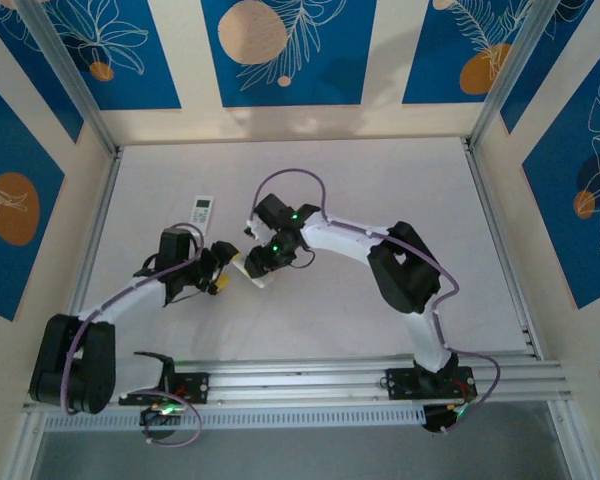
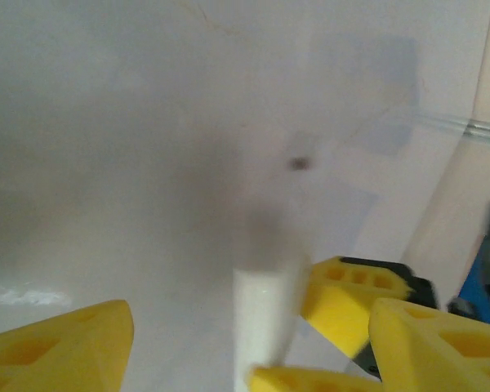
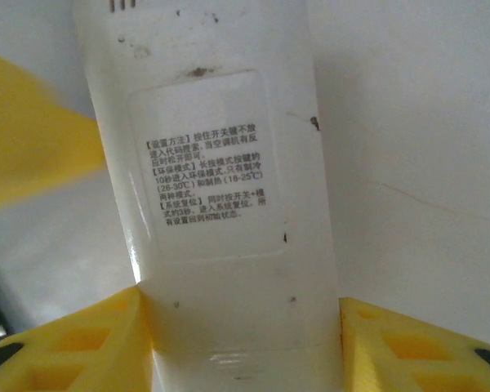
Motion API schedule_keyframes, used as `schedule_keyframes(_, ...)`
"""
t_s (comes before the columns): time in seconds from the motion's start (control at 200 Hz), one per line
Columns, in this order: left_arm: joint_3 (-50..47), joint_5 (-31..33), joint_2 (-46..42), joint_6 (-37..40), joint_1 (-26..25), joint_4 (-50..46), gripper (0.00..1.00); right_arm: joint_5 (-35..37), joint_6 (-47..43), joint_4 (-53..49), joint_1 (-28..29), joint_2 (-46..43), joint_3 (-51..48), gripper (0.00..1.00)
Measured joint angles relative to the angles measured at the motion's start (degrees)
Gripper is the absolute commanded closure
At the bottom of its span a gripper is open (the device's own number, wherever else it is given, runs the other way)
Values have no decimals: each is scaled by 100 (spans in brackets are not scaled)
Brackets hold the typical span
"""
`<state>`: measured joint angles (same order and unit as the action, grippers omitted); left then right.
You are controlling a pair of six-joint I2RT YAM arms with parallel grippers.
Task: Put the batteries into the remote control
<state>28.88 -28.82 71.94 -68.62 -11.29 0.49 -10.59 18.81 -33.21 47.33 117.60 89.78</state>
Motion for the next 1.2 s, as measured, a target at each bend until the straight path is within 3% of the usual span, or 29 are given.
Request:
schedule_keyframes(0.15, 114, -234, 125, 44, 20, 188, 62, -682, 643, 313, -87, -105, -68, 49)
schedule_keyframes(0.295, 223, -238, 101, 212, 20, 13, 79, -1086, 872, 411, 37, -103, -66, 45)
schedule_keyframes(0.39, 372, -208, 50, 387, 17, -317, 92, -1204, 970, 415, 61, -103, -55, 35)
schedule_keyframes(0.465, 632, -37, 39, 629, 15, -846, 94, -1300, 973, 389, 39, -107, 17, 27)
schedule_keyframes(0.535, 1200, 498, 72, 1121, -59, -1853, 94, -1353, 994, 396, -26, -201, 13, 23)
schedule_keyframes(0.625, 2531, 1652, 452, 1930, -385, -3370, 95, -1370, 1064, 557, -210, -649, -350, 22)
schedule_keyframes(0.72, 4205, 2981, 1283, 2669, -876, -4638, 99, -1353, 1185, 719, -699, -1397, -977, 22)
schedule_keyframes(0.845, 5901, 4262, 2743, 3237, -1220, -5786, 100, -1259, 1270, 837, -1427, -2041, -1593, 22)
schedule_keyframes(1.045, 8218, 5727, 5407, 3519, -1425, -7104, 100, -992, 1193, 658, -1615, -2404, -2098, 22)
schedule_keyframes(1.2, 10120, 6373, 7014, 3585, -1510, -7775, 98, -946, 1150, 643, -1652, -2839, -2514, 22)
